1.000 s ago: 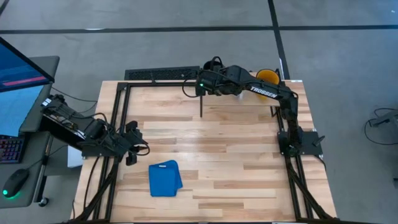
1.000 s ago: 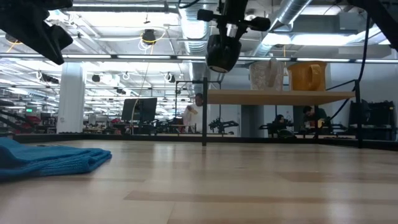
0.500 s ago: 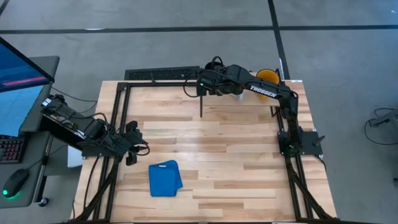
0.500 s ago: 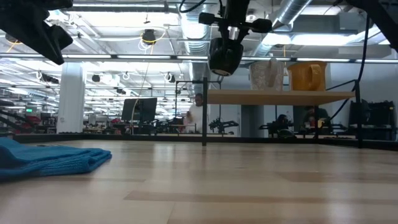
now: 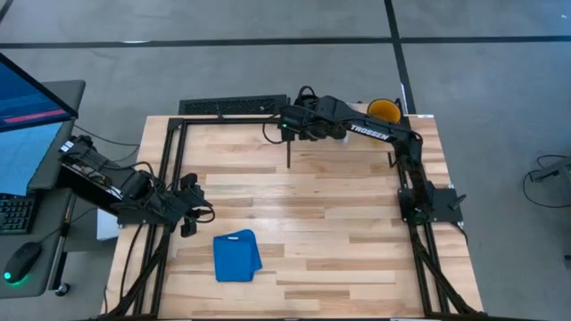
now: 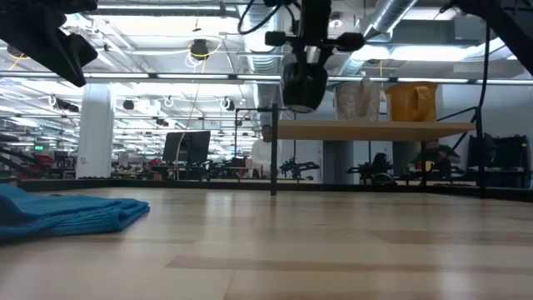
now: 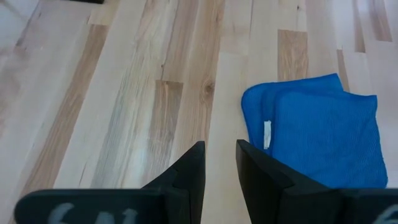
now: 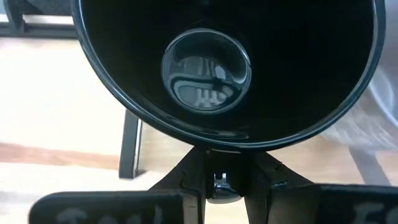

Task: Stack small to large cups/mugs on shelf
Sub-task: Put the black mug on the shelf

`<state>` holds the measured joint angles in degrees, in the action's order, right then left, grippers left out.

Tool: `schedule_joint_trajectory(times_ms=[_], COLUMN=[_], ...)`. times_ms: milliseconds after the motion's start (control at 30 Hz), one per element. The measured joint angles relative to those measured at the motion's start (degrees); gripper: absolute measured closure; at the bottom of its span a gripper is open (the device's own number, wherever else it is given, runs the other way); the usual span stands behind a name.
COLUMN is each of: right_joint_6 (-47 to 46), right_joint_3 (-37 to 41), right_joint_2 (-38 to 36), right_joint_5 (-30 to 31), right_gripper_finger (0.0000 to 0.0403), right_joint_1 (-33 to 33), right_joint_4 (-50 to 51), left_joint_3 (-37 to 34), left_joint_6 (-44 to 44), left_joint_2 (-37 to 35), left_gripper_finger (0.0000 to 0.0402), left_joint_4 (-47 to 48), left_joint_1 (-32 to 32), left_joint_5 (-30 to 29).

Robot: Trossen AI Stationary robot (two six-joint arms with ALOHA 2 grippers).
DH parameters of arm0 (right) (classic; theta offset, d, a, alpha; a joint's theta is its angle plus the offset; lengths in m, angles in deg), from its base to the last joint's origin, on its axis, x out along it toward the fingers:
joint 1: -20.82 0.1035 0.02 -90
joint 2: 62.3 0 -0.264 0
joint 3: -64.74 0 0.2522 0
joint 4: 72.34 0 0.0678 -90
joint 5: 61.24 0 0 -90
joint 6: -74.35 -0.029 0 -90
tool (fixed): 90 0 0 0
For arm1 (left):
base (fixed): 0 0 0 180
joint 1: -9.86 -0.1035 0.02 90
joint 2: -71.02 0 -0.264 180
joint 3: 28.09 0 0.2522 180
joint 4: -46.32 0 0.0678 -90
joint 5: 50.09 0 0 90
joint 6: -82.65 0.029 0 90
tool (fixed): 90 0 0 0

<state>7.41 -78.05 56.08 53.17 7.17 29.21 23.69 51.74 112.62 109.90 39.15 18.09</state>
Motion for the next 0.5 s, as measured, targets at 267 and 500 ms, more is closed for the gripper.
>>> schedule_joint_trajectory(times_ms=[267, 500], right_joint_6=[-0.6, -1.2], right_joint_3=[-0.2, -0.1], right_joint_2=[1.9, 2.0], right_joint_5=[1.3, 0.8], right_gripper_finger=[0.0323, 0.0323], right_joint_1=[-0.1, -0.5], right_joint_4=[-1.1, 0.2], left_joint_3=[0.0, 0.0], left_joint_6=[0.0, -0.3], left_joint_2=[0.0, 0.0], left_gripper_finger=[0.0319, 0.0319], left_joint_4=[0.4, 0.3], left_joint_1=[0.0, 0.0], left_joint_5=[0.0, 0.0])
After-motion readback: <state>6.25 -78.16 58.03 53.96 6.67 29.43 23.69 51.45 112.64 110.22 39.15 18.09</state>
